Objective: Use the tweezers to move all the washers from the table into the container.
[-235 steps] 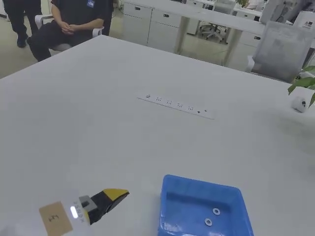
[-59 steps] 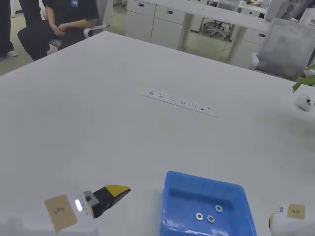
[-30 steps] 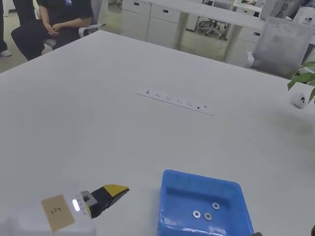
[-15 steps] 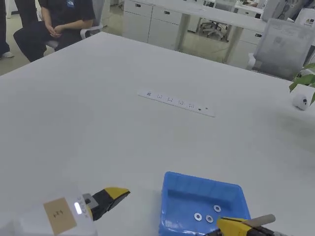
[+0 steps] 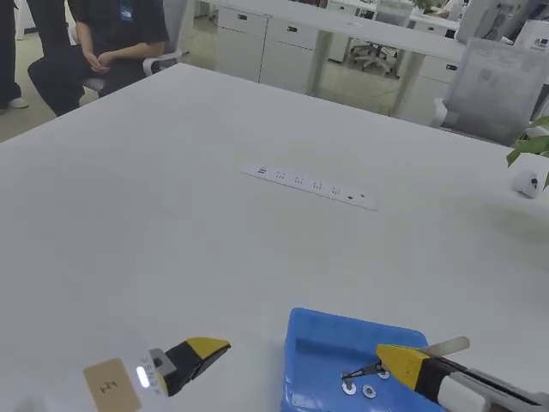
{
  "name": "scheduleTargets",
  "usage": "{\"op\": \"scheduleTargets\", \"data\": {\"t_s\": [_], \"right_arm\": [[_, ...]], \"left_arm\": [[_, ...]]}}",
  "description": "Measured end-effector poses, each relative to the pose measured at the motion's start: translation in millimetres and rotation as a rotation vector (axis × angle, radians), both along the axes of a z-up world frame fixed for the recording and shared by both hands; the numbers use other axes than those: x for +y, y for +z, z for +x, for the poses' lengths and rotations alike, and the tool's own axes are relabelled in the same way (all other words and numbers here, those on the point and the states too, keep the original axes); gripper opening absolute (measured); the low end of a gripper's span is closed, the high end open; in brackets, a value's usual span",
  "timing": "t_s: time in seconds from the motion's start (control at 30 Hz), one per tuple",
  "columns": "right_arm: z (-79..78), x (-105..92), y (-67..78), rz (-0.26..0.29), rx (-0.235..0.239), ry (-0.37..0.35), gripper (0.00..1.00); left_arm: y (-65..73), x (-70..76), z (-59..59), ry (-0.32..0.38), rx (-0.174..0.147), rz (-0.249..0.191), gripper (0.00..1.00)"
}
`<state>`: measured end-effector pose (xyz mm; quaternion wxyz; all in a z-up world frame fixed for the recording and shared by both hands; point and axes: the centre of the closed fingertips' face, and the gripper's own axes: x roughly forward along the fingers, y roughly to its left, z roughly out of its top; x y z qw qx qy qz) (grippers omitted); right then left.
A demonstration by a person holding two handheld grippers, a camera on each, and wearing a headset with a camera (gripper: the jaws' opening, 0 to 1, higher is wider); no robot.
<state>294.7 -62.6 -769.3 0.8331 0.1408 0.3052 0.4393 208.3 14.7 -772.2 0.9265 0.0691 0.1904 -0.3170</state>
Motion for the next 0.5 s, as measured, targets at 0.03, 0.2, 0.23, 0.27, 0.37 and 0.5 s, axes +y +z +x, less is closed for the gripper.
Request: {"op": "scheduleTargets", "data": {"t_s": [0.03, 0.2, 0.23, 0.27, 0.37, 0.5], "right_arm": [[1.3, 1.3, -1.6, -0.007, 0.003, 0.001, 0.02], [4.6, 8.9, -11.1, -0.074, -0.009, 0.036, 0.02], [4.7, 10.3, -12.3, -0.081, -0.010, 0.042, 0.02], [7.3, 10.9, -14.2, -0.093, -0.013, 0.053, 0.02], [8.8, 15.4, -19.3, -0.121, -0.019, 0.090, 0.03], [9.3, 19.9, -28.2, -0.209, -0.056, 0.153, 0.03]], "left_arm": [[0.1, 0.1, -0.1, 0.000, 0.000, 0.000, 0.64], [0.7, 0.5, -0.1, 0.002, 0.000, -0.003, 0.64], [1.0, 0.7, 0.0, 0.004, -0.001, -0.004, 0.64], [1.3, 1.0, 0.2, 0.005, -0.003, -0.003, 0.64], [1.7, 0.9, 0.1, 0.005, -0.002, -0.004, 0.64], [2.0, 1.2, 0.2, 0.006, -0.003, -0.004, 0.64]]}}
